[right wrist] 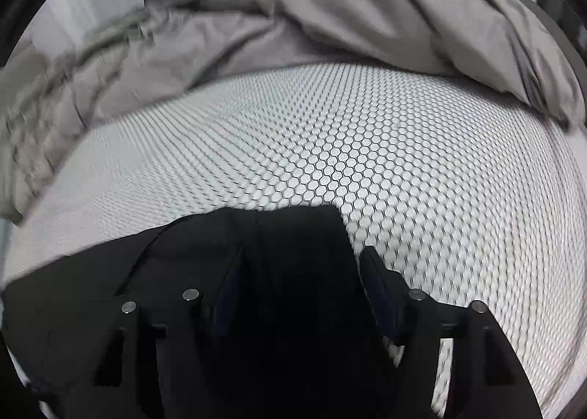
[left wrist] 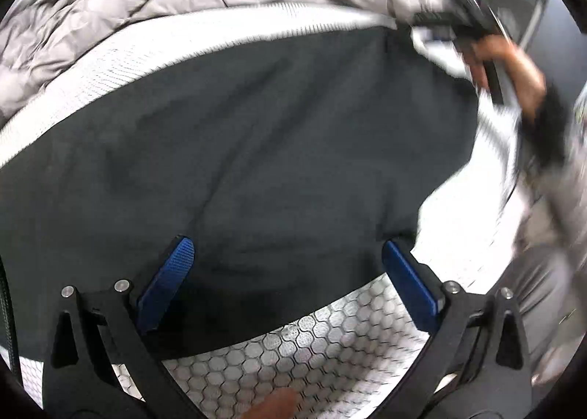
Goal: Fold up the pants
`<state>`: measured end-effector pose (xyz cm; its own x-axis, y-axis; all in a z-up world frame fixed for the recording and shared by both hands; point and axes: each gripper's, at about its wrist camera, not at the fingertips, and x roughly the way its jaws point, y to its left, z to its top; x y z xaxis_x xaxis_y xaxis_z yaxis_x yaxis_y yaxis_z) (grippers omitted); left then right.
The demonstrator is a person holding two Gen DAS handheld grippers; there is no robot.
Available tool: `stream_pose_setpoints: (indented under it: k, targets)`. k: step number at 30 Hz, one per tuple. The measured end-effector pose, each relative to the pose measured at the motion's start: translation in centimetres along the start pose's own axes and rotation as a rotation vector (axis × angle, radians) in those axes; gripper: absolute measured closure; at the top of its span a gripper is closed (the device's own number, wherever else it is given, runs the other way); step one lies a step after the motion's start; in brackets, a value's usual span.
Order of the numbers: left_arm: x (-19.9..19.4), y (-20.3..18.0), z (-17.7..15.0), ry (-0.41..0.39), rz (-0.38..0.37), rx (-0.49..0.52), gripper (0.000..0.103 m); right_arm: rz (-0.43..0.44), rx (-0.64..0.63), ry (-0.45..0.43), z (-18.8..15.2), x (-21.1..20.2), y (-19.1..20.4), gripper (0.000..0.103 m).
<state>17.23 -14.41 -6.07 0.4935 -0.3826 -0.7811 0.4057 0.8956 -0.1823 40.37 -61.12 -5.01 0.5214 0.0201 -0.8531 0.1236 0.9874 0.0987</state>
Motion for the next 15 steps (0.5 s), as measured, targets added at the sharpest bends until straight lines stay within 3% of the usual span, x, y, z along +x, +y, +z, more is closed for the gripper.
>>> stream_pose_setpoints:
  k: [3,6,8,12,15]
  targets:
    - [-1.9,1.5,1.0,-0.085,-0.013,-0.071,0.001,0.059,0.006,-0.104,-2.2,-5.3,0.5,0.011]
    - [-2.7,3.5,2.0,-0.144,0.031,-0.154,0.001,0.186,-0.057,-0.116,-5.1,-8.7,2.8,0.005]
    - [-2.5,3.9,1.9,-0.148,0.076,-0.180,0.001,0.202,-0.131,-0.099,-7.5,-10.1,5.5,0.003]
    - [-1.2,3.8,1.7,-0.107,0.225,-0.119,0.001,0.204,-0.265,-0.070,-11.9,-10.0,11.5,0.000]
    - [0.0,4.7,0.8,-0.044,0.193,-0.085,0.001,0.210,-0.373,-0.021,-14.5,-7.9,16.1,0.000]
